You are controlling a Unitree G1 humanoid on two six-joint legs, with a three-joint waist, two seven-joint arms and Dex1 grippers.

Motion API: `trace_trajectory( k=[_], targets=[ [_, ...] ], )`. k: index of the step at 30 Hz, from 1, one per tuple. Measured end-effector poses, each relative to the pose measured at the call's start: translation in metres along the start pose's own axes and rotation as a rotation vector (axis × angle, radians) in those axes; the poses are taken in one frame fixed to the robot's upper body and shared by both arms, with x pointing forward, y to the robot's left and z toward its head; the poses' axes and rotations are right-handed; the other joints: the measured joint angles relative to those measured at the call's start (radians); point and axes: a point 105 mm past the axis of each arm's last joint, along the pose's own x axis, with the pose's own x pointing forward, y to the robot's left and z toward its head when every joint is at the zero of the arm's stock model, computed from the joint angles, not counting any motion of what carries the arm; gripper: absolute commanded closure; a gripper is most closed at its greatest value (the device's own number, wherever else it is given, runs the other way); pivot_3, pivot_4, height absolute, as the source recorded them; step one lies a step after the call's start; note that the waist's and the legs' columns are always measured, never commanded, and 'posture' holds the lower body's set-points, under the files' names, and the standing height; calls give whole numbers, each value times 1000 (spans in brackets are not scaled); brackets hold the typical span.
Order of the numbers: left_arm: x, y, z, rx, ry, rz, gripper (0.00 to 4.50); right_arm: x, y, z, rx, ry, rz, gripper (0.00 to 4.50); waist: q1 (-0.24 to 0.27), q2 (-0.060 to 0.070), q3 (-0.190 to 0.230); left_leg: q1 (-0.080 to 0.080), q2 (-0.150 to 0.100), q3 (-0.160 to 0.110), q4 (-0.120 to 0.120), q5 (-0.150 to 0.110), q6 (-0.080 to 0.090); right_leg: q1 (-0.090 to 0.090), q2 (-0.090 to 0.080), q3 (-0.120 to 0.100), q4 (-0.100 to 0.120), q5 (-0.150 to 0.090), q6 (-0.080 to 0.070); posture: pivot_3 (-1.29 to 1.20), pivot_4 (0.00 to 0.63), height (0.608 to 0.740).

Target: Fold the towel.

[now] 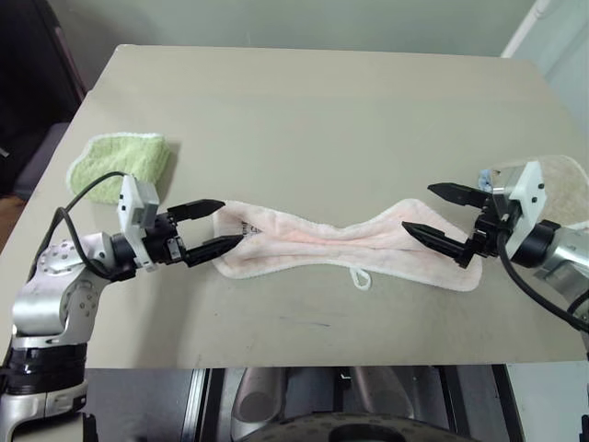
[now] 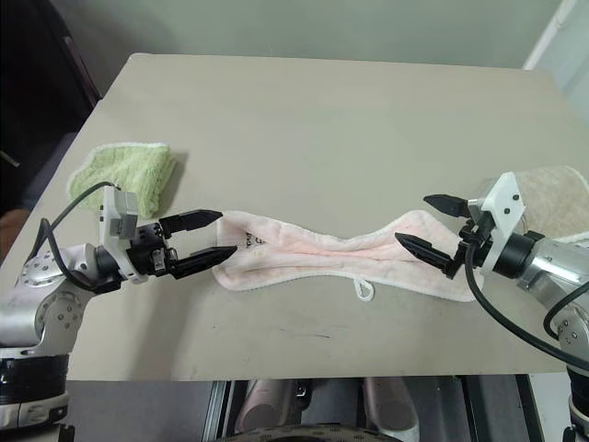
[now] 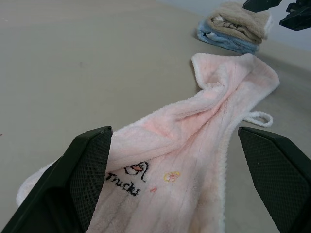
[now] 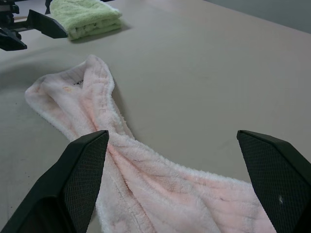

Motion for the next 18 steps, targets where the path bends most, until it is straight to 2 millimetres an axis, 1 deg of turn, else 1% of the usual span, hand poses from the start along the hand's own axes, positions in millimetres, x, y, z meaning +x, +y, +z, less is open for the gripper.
trace_trajectory(
  k=[6, 9, 12, 15, 18],
  targets=[
    [4, -2, -2, -9, 3, -20, 0, -5, -3, 0, -4, 12, -21, 37, 0, 0, 0, 0, 0, 0, 0, 0, 0, 0, 0, 0, 0, 0, 0, 0, 150, 697],
    [5, -3, -1, -19, 1, -26, 0, -5, -3, 0, 26, 14, -28, 37, -1, 0, 0, 0, 0, 0, 0, 0, 0, 0, 0, 0, 0, 0, 0, 0, 150, 697],
    [5, -3, -2, -24, 3, -27, 0, -3, -10, 3, 41, 15, -53, 37, -1, 0, 0, 0, 0, 0, 0, 0, 0, 0, 0, 0, 0, 0, 0, 0, 150, 697],
    [7, -4, -1, -23, 3, -33, 0, 3, -17, 7, 45, 42, -51, 37, -1, 0, 0, 1, 0, 0, 0, 0, 0, 0, 0, 0, 1, 0, 0, 0, 150, 697],
    [9, -6, 2, -23, -6, -46, 0, 12, -26, 3, 65, 109, -41, 37, -2, 0, 0, 0, 0, 0, 0, 0, 0, 0, 0, 0, 1, 0, -1, 0, 150, 697]
  ],
)
